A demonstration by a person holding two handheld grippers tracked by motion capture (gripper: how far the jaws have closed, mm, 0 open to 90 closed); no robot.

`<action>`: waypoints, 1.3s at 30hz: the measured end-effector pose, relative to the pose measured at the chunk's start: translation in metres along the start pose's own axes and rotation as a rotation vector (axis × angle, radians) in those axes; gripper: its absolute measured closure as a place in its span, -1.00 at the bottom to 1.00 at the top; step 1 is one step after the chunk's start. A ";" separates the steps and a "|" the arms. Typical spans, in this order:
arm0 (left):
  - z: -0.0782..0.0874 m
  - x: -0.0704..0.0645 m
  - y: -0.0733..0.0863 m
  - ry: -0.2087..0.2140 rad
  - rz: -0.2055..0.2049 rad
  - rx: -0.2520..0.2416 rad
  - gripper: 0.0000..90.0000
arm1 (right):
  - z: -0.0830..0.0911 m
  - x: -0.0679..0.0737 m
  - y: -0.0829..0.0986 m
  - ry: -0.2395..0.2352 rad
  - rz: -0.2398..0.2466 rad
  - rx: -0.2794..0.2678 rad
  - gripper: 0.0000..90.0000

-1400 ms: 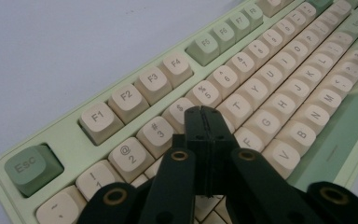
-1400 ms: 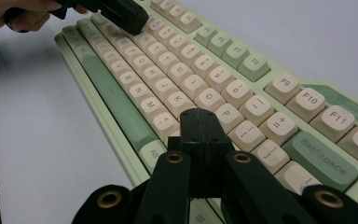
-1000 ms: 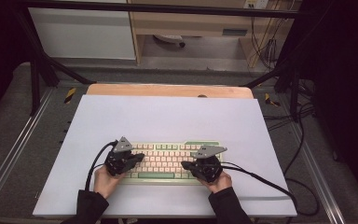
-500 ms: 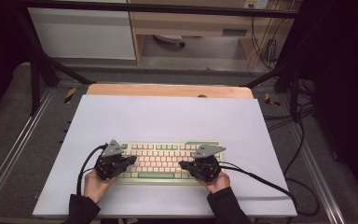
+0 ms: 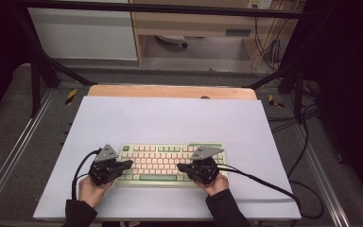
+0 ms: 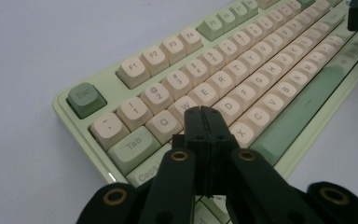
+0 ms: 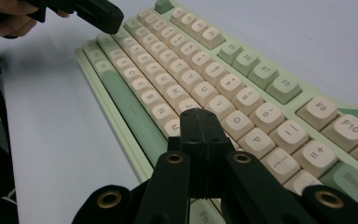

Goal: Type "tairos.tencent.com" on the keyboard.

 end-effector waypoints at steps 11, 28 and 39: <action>0.000 0.000 0.002 0.006 0.004 0.000 1.00 | -0.017 0.010 -0.003 -0.024 0.002 0.008 1.00; -0.001 0.000 0.003 0.008 0.006 0.000 1.00 | -0.037 0.017 -0.001 -0.040 0.003 0.028 1.00; -0.001 0.000 0.003 0.008 0.009 0.000 1.00 | -0.041 0.018 -0.001 -0.042 0.006 0.028 1.00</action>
Point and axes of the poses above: each handheld gripper's, and its own axes: z roughly backward along the jaws, y roughly out of its underside, x roughly to its left, the point moved 6 cm from there along -z, roughly forward along the jaws, and after that the axes turned 7 degrees about -x, right-handed, at the moved point
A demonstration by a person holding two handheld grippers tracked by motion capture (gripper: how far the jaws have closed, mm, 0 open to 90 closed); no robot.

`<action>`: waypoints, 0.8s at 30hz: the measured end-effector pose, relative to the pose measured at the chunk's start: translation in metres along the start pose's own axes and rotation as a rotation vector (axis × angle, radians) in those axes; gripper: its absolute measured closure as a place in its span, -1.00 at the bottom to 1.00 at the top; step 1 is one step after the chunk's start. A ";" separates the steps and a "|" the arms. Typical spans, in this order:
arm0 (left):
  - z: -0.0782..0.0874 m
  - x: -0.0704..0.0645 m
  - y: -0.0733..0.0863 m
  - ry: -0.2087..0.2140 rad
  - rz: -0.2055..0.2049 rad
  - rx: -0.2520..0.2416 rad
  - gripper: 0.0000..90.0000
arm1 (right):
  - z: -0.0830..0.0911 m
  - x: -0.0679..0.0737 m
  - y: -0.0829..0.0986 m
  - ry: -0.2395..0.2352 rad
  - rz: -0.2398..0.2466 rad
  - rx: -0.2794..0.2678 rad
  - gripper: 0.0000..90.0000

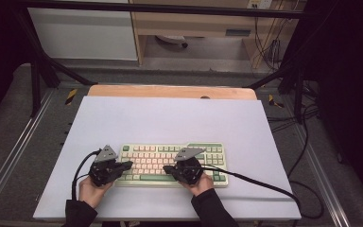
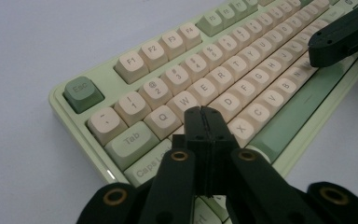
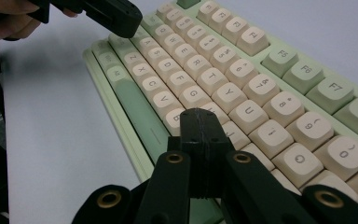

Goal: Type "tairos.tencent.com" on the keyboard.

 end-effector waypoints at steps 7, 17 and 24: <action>-0.001 0.000 0.001 0.001 -0.001 0.004 1.00 | -0.003 0.001 0.001 -0.003 0.005 0.007 1.00; 0.000 0.000 0.000 -0.002 0.000 0.001 1.00 | -0.006 0.003 0.004 -0.010 0.007 0.012 1.00; 0.001 0.000 0.000 -0.002 -0.003 -0.001 1.00 | -0.008 0.003 0.006 -0.007 0.018 0.026 1.00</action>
Point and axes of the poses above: each handheld gripper's, and its own axes: z roughly backward along the jaws, y roughly out of its underside, x roughly to its left, the point moved 6 cm from there along -z, roughly forward along the jaws, and after that the axes turned 7 degrees about -x, right-handed, at the moved point
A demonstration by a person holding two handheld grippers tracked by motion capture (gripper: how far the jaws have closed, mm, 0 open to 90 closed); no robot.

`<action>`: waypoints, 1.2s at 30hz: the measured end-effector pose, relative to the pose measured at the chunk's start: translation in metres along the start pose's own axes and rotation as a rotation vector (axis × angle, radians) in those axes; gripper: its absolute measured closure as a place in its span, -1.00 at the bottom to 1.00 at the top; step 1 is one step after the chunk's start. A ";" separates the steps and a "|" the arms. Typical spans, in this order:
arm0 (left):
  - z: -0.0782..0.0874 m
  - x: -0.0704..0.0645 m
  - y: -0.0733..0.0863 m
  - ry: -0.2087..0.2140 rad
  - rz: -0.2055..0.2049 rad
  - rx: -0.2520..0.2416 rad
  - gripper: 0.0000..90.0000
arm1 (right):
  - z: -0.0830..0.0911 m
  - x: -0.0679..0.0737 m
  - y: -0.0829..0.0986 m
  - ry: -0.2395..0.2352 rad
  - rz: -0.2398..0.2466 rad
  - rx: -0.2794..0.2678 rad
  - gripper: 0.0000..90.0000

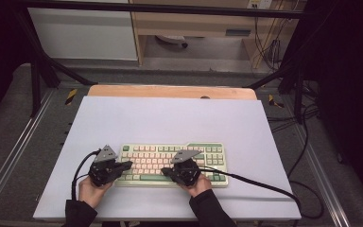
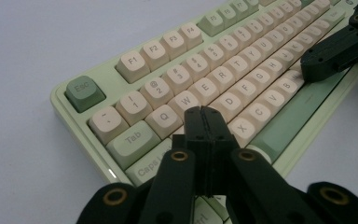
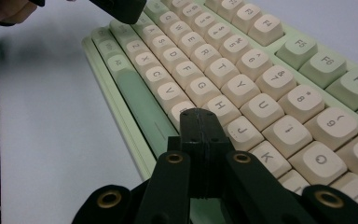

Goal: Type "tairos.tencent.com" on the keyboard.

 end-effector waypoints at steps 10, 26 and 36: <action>-0.001 -0.003 -0.004 0.008 -0.003 -0.010 1.00 | 0.018 -0.004 -0.012 0.034 0.010 -0.032 1.00; -0.025 -0.027 -0.024 0.041 -0.041 -0.003 1.00 | 0.049 -0.027 0.000 0.076 -0.030 -0.055 1.00; -0.044 -0.034 -0.032 0.043 -0.051 0.011 1.00 | 0.058 -0.033 0.007 0.092 -0.039 -0.049 1.00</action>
Point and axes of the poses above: each handheld gripper's, and its own axes: z roughly backward along the jaws, y roughly out of its underside, x roughly to its left, the point moved 6 cm from there along -z, roughly forward along the jaws, and after that the axes turned 7 degrees about -x, right-handed, at the moved point
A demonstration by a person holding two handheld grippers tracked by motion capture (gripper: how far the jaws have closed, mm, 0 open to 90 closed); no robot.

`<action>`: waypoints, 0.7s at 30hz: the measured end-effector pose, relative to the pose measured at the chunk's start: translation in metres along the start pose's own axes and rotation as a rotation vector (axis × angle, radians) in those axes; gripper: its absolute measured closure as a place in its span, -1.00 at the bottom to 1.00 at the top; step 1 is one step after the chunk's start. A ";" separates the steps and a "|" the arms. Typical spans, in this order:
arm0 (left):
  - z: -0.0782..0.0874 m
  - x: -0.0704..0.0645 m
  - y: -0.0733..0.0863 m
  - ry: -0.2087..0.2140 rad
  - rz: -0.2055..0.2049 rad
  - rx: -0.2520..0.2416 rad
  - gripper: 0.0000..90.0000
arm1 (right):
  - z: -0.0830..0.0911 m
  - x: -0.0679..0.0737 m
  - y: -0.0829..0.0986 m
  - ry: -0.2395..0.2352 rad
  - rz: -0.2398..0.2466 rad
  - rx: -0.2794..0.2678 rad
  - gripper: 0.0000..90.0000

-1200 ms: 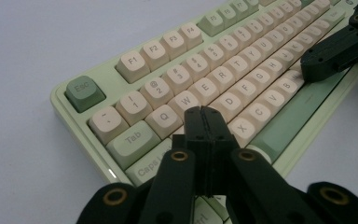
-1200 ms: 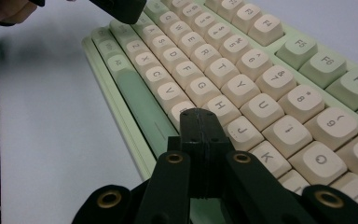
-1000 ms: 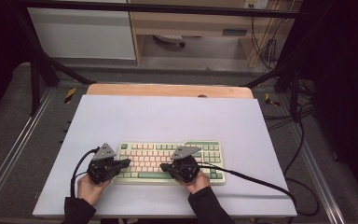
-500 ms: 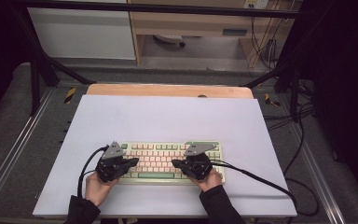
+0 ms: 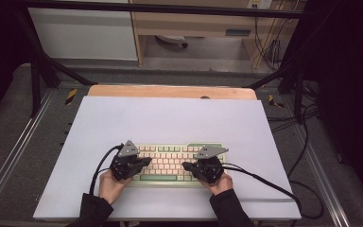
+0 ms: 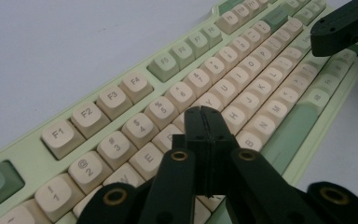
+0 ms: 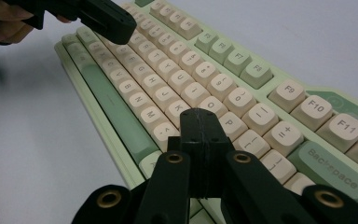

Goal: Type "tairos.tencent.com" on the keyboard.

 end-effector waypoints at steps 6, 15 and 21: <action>-0.008 -0.001 -0.004 -0.005 -0.001 0.007 1.00 | 0.002 -0.002 0.003 0.003 -0.003 0.000 1.00; -0.021 0.001 -0.002 -0.020 0.004 0.028 1.00 | 0.003 -0.002 0.004 0.003 -0.003 0.000 1.00; -0.023 0.001 -0.001 -0.022 -0.004 0.034 1.00 | 0.003 -0.002 0.004 0.003 -0.002 0.000 1.00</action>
Point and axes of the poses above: each handheld gripper's, and its own axes: z roughly backward along the jaws, y roughly out of its underside, x roughly to its left, the point moved 6 cm from there along -z, roughly forward along the jaws, and after that the axes turned 7 degrees about -x, right-handed, at the moved point
